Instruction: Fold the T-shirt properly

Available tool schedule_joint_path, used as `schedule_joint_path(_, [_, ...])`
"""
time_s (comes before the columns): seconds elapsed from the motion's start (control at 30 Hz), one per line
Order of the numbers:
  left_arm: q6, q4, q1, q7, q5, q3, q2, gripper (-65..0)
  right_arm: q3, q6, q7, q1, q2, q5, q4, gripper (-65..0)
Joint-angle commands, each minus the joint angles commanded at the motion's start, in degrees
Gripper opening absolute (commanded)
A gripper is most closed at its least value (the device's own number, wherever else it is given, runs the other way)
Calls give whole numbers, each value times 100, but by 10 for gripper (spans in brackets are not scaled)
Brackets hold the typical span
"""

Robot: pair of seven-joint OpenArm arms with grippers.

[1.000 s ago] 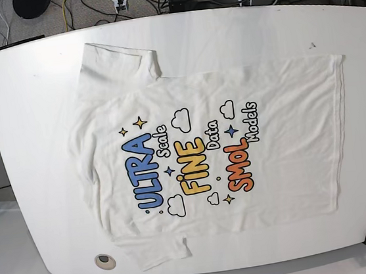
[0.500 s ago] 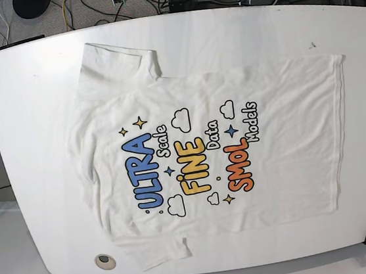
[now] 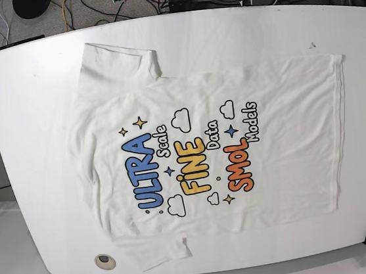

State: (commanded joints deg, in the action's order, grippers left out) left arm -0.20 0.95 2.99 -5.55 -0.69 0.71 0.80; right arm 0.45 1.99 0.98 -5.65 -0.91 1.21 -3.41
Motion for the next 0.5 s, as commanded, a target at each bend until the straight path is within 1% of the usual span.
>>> schedule_joint_path(0.13, [2, 18, 1, 10, -5, 9, 22, -650, 26, 2, 182, -27, 8, -1, -76, -650])
schedule_joint_path(0.5, [-2, -21, -20, 44, 30, 25, 51, -650, -5, -5, 179, -39, 7, 6, -29, -650])
